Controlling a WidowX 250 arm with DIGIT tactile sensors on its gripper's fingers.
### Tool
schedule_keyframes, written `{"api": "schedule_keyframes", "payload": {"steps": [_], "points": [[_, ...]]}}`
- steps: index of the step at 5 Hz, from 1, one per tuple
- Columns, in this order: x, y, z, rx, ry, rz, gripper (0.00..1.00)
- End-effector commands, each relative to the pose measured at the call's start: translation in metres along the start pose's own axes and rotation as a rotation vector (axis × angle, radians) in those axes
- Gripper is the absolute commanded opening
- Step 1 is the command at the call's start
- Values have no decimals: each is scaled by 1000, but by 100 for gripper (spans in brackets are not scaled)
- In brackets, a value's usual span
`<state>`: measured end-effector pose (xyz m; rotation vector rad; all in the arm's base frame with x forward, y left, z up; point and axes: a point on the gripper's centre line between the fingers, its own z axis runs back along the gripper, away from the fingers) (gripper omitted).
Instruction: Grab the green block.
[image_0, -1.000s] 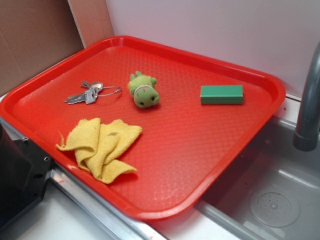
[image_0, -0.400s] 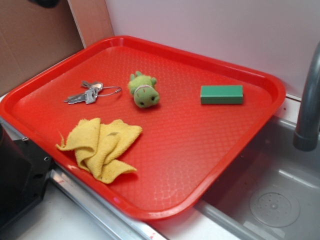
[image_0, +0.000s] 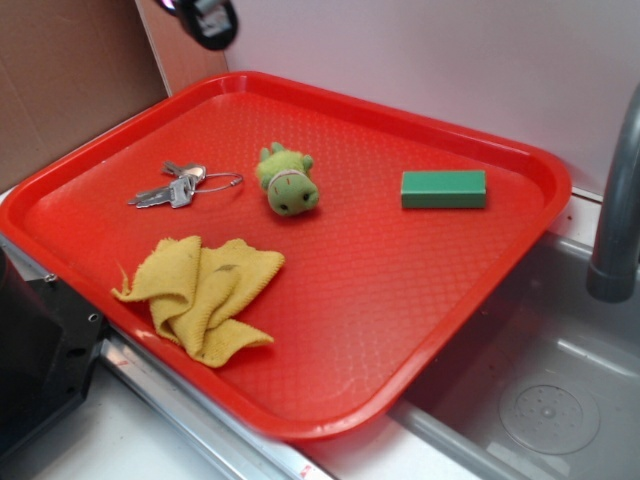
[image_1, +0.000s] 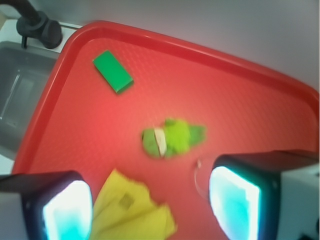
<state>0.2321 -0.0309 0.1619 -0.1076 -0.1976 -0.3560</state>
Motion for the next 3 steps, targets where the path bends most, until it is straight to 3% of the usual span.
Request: {"api": "schedule_keyframes", "payload": {"steps": [1, 3], "points": [[59, -9, -45, 26, -60, -167, 100], [84, -19, -91, 23, -16, -331, 100]]}}
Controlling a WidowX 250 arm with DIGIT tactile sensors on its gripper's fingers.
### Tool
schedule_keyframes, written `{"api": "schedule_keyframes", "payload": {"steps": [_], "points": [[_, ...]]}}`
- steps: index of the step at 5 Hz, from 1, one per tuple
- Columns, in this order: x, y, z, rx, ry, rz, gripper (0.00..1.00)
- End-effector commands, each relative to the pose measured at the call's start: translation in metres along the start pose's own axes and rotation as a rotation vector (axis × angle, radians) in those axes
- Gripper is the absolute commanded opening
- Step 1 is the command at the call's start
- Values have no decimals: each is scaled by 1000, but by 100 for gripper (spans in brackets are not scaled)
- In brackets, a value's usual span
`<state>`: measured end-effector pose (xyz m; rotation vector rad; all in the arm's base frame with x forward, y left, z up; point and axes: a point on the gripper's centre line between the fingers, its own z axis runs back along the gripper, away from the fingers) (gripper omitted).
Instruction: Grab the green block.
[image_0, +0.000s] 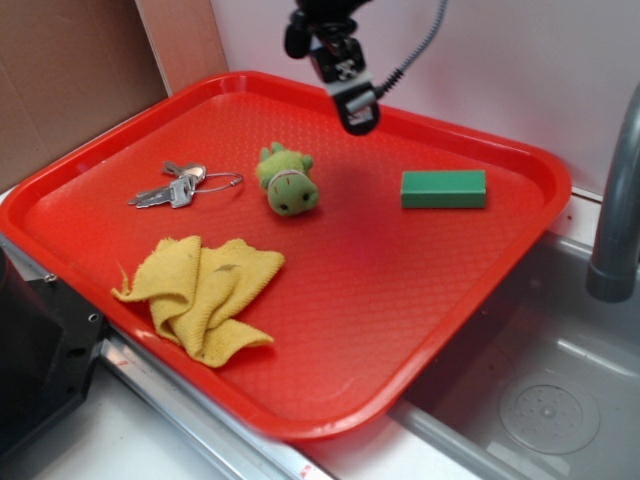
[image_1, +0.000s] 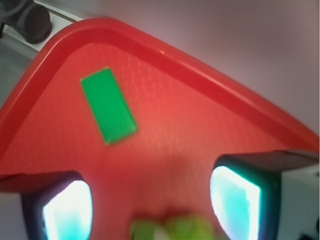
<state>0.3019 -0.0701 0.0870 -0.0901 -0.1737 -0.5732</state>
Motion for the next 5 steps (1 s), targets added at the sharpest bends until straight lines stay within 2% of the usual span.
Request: {"api": "schedule_keyframes", "payload": {"steps": [1, 3, 5], "points": [[28, -14, -16, 8, -34, -162, 100], [34, -22, -45, -15, 27, -219, 100], [37, -33, -62, 4, 69, -255, 100]]}}
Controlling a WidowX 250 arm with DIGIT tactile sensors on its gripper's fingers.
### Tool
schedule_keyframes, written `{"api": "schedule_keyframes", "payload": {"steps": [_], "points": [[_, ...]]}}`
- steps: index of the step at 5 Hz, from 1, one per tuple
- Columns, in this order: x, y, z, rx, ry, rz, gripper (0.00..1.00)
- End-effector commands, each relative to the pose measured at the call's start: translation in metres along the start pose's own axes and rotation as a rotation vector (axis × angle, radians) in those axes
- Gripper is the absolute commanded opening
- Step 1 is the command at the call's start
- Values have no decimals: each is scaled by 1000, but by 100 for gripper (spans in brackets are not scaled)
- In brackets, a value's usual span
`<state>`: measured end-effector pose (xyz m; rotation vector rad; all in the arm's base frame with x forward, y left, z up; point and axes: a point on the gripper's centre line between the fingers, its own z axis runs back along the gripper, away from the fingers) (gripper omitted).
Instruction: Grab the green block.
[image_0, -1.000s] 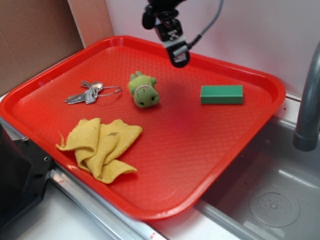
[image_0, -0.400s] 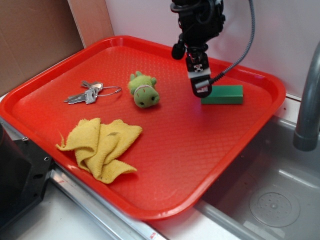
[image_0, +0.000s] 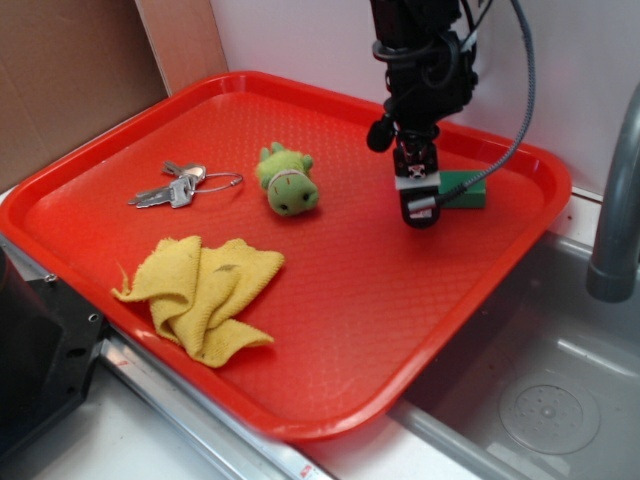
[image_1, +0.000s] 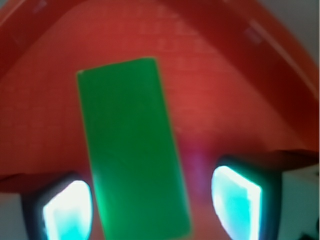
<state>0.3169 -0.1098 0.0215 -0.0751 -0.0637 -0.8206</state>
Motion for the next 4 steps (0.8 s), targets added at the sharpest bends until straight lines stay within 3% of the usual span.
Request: {"api": "schedule_keyframes", "payload": {"steps": [1, 2, 4], "points": [[16, -9, 10, 50, -43, -2, 0], [16, -9, 9, 52, -18, 6, 0], [-9, -2, 67, 83, -31, 319, 0]]}}
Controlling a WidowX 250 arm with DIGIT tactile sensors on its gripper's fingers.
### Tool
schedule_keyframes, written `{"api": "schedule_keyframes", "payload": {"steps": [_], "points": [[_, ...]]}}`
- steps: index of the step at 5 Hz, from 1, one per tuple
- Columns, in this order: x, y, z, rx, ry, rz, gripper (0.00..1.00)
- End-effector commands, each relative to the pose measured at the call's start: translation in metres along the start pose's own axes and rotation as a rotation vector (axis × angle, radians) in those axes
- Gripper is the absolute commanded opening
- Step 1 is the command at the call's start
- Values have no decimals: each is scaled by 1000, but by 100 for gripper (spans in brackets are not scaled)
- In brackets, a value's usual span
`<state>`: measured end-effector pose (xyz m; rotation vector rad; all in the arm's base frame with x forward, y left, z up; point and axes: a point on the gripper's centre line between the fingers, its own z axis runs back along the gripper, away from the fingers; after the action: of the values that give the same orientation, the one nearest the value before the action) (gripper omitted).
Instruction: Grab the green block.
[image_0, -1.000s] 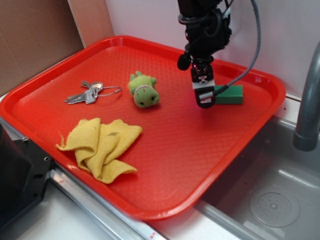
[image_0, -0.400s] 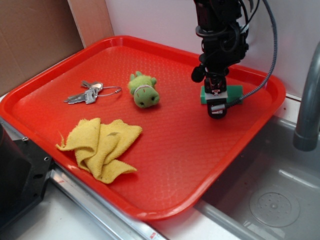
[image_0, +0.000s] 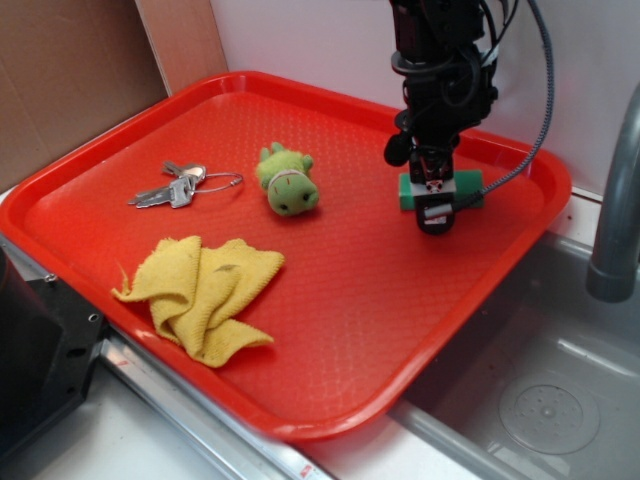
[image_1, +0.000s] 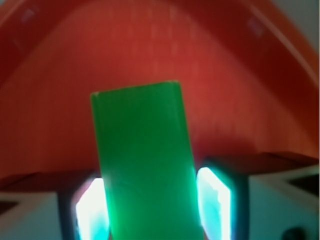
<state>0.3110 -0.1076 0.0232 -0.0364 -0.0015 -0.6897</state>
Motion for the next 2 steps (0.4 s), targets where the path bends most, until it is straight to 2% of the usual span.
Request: {"api": "schedule_keyframes", "payload": {"steps": [1, 2], "points": [[-32, 4, 97, 35, -109, 364, 0], [-61, 5, 125, 70, -91, 578, 0]]}}
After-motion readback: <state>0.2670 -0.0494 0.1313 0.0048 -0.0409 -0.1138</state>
